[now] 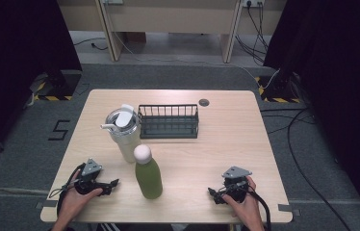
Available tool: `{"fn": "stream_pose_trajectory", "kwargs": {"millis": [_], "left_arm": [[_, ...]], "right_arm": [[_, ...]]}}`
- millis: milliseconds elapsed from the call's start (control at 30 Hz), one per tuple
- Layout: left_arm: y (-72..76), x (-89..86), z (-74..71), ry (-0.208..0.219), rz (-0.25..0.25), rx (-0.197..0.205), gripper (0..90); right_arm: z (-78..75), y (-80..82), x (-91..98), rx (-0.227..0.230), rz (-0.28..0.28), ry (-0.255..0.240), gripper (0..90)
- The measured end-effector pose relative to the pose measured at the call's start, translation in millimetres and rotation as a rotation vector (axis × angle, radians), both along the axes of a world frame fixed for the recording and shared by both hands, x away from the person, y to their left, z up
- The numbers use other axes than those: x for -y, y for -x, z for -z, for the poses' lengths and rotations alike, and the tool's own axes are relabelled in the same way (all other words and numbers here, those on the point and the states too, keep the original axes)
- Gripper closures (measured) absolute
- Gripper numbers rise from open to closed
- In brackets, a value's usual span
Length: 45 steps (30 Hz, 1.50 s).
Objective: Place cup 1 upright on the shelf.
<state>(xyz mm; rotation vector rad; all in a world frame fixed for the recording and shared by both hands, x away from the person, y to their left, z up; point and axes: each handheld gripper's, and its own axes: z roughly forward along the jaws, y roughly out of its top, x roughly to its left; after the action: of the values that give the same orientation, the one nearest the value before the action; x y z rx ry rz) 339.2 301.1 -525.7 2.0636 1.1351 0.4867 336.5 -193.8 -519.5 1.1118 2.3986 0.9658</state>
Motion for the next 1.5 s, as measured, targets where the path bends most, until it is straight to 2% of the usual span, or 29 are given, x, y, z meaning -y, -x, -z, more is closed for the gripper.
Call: {"fn": "stream_pose_trajectory", "kwargs": {"millis": [300, 333, 467, 600, 900, 1133, 1500], "left_arm": [[0.8, 0.4, -0.3, -0.007, -0.002, 0.006, 7.4], [0.4, 0.0, -0.1, 0.004, 0.000, -0.001, 7.8], [0.6, -1.5, -0.7, 0.014, -0.003, 0.006, 14.5], [0.5, -0.5, -1.0, 0.017, 0.011, 0.011, 14.9], [-0.1, -1.2, -6.3, 0.066, -0.018, 0.069, 15.0], [-0.9, -0.2, -12.4, 0.134, -0.033, 0.130, 15.0], [-9.8, 10.4, -16.9, 0.153, -0.027, 0.189, 15.0]], "right_arm": [[-0.2, 0.6, -0.3, -0.005, 0.001, -0.003, 0.4], [-0.2, 0.6, -0.3, -0.005, 0.000, -0.003, 0.4], [-0.2, 0.6, -0.3, -0.004, 0.000, -0.003, 0.4], [-0.2, 0.6, -0.3, -0.005, 0.000, -0.003, 0.4], [-0.1, 0.6, -0.3, -0.005, 0.000, -0.003, 0.3], [0.0, -0.1, -0.1, -0.001, -0.005, 0.000, 0.3], [-0.1, -0.2, -0.1, -0.003, -0.004, -0.001, 0.3]]}}
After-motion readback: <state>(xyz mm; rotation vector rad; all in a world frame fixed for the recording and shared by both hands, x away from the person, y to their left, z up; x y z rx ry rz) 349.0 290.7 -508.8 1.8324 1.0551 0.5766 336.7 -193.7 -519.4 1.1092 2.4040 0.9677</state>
